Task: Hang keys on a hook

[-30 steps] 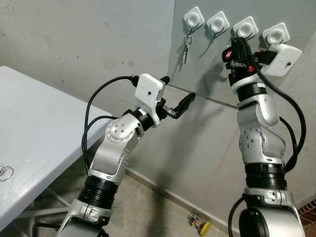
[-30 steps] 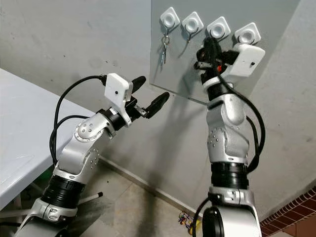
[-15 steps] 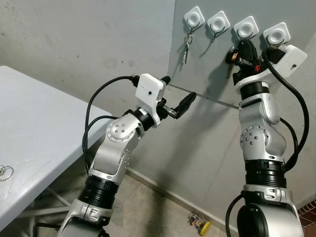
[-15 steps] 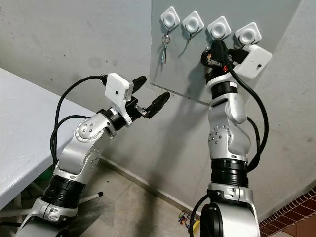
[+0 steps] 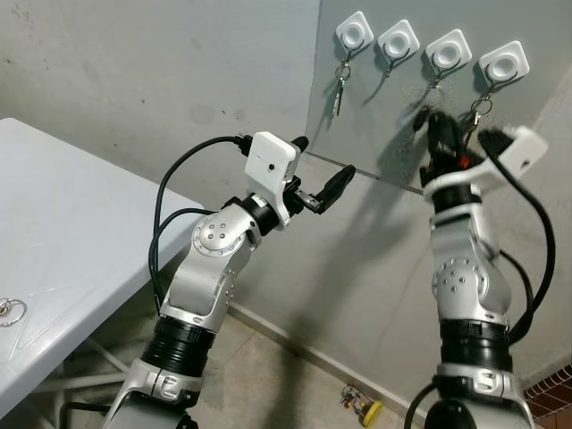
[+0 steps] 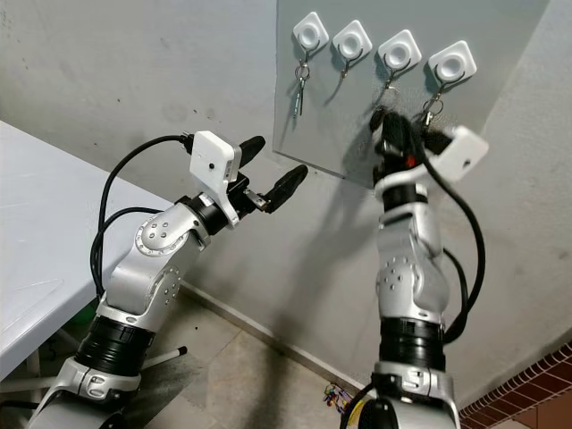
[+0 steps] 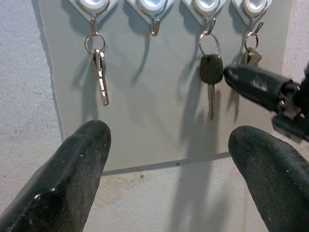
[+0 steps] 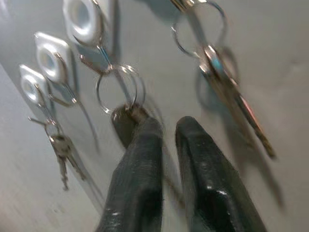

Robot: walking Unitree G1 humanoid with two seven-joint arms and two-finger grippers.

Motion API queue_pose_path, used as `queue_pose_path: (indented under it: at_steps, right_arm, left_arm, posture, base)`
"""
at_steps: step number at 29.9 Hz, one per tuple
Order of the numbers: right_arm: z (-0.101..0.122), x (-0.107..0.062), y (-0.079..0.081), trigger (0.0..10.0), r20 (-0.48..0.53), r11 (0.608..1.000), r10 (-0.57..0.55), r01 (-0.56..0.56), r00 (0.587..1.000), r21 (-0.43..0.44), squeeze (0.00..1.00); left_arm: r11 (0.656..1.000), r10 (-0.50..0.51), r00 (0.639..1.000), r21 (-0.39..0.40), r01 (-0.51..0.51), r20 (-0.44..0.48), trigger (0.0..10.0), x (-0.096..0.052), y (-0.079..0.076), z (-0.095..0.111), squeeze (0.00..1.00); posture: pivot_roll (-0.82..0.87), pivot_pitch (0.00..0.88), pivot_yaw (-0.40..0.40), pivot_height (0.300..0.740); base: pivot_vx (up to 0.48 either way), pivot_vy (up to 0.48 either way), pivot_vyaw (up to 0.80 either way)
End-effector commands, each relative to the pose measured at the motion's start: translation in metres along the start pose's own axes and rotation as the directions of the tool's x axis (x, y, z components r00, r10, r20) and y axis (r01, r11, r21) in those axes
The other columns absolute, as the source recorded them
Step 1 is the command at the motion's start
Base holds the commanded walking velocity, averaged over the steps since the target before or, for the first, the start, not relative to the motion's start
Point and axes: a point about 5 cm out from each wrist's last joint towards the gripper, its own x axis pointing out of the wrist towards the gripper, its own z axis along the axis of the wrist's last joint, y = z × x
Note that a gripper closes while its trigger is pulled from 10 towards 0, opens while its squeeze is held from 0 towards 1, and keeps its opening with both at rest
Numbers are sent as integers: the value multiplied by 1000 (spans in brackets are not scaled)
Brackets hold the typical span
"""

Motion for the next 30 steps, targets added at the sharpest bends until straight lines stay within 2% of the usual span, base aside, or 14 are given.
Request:
queue_pose_path:
  at_steps: [1, 7, 8, 11, 17, 18, 22, 26, 27, 30]
  right_arm:
    - [6, -3, 5, 10000, 41, 999, 45, -44, 998, -23, 1000]
    - [2, -14, 5, 10000, 31, 989, 105, -101, 994, -105, 1000]
    - [-2, -19, 3, 10000, 8, 983, 112, -110, 994, -147, 1000]
    - [-6, -24, 2, 10000, -15, 976, 124, -125, 992, -176, 1000]
    - [-21, -45, -14, 10000, -82, 965, 98, -115, 992, -234, 1000]
    - [-26, -53, -21, 10000, -101, 965, 78, -100, 992, -242, 1000]
    - [-32, -63, -29, 10000, -127, 960, 47, -80, 991, -268, 1000]
    - [-39, -73, -36, 10000, -151, 955, 20, -63, 988, -290, 1000]
    - [-42, -77, -39, 10000, -160, 946, -3, -49, 987, -321, 1000]
    - [-44, -83, -41, 10000, -170, 926, -20, -46, 985, -376, 1000]
  left_arm:
    - [999, 18, 1000, 35, -19, 22, 10000, 3, 3, 7, 0]
    - [998, 52, 999, 44, -52, 17, 10000, 1, 6, 5, 0]
    - [996, 70, 998, 47, -70, 12, 10000, 0, 9, 3, 0]
    - [995, 87, 996, 40, -87, 4, 10000, -2, 11, 0, 0]
    - [985, 174, 984, 15, -174, -20, 10000, -10, 21, -12, 0]
    - [979, 205, 978, -12, -206, -39, 10000, -13, 25, -19, 0]
    - [969, 244, 968, -33, -246, -68, 10000, -18, 29, -30, 0]
    - [946, 300, 946, -91, -312, -123, 10000, -28, 35, -48, 0]
    - [942, 321, 937, -59, -332, -139, 10000, -35, 37, -57, 0]
    - [932, 338, 925, -77, -355, -176, 10000, -45, 40, -72, 0]
  posture:
    - [-58, 29, -20, 711]
    - [-58, 29, -20, 711]
    - [-51, 21, -24, 711]
    - [-51, 21, -24, 711]
    - [-50, 13, -26, 711]
    - [-50, 13, -26, 711]
    - [-51, 10, -25, 711]
    - [-58, 2, -19, 711]
    - [-60, 0, -16, 711]
    - [-62, 0, -15, 711]
  base:
    - [0, 0, 0]
    - [0, 0, 0]
    - [0, 0, 0]
    - [0, 0, 0]
    - [0, 0, 0]
    - [0, 0, 0]
    - [0, 0, 0]
    - [0, 0, 0]
    - [0, 0, 0]
    - [0, 0, 0]
